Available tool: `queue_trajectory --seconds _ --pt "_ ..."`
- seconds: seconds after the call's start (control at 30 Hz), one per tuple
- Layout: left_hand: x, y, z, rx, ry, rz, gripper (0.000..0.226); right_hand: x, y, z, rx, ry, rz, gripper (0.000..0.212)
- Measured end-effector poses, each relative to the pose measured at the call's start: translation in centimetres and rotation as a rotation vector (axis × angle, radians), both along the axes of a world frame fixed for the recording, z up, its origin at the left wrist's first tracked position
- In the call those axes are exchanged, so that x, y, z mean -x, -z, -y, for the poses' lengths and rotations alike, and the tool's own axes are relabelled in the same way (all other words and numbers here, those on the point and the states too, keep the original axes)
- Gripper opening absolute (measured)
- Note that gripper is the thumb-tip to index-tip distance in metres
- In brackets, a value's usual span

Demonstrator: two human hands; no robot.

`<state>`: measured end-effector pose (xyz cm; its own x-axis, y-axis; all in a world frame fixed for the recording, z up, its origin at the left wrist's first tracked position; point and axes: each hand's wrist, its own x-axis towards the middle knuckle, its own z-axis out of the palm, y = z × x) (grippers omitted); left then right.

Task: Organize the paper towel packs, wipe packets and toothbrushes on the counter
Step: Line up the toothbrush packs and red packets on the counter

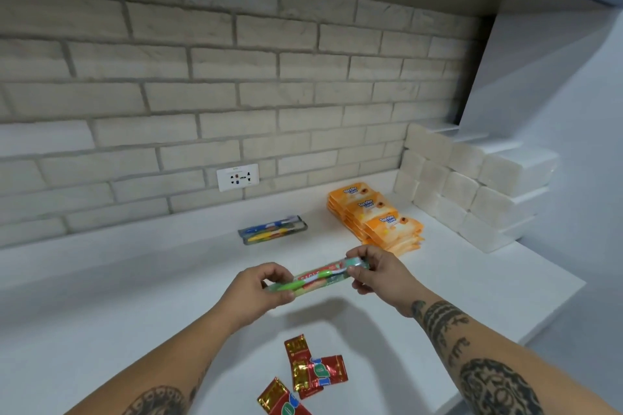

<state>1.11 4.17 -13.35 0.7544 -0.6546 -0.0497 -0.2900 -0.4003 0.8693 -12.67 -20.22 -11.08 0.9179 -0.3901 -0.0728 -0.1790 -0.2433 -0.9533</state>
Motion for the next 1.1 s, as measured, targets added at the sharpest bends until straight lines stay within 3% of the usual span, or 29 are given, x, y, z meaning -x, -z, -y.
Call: queue_trajectory --seconds 0.17,0.33,0.47,0.73,0.93,1.1 --pt "-2.6 2.9 0.5 -0.088 -0.047 0.153 0.012 -3.6 3.8 1.1 0.284 0.018 -0.054 0.012" --pt "-5.2 6.5 1.5 -0.236 -0.129 0.311 0.014 -8.2 8.0 2.0 0.568 -0.011 -0.068 0.028" --pt "-7.3 8.2 3.1 -0.35 -0.17 0.324 0.014 -11.6 10.6 3.1 0.739 -0.062 -0.09 0.033" --pt "-10.9 11.3 6.4 -0.539 -0.224 0.456 0.021 -16.6 14.0 5.7 0.799 -0.151 -0.12 0.028" --pt "-11.1 12.5 7.6 -0.474 -0.233 0.729 0.025 -17.9 15.3 6.8 0.821 -0.045 0.027 0.03" --pt "-10.9 13.3 7.7 -0.51 -0.161 0.764 0.029 -18.3 16.3 7.2 0.964 -0.238 0.122 0.034"
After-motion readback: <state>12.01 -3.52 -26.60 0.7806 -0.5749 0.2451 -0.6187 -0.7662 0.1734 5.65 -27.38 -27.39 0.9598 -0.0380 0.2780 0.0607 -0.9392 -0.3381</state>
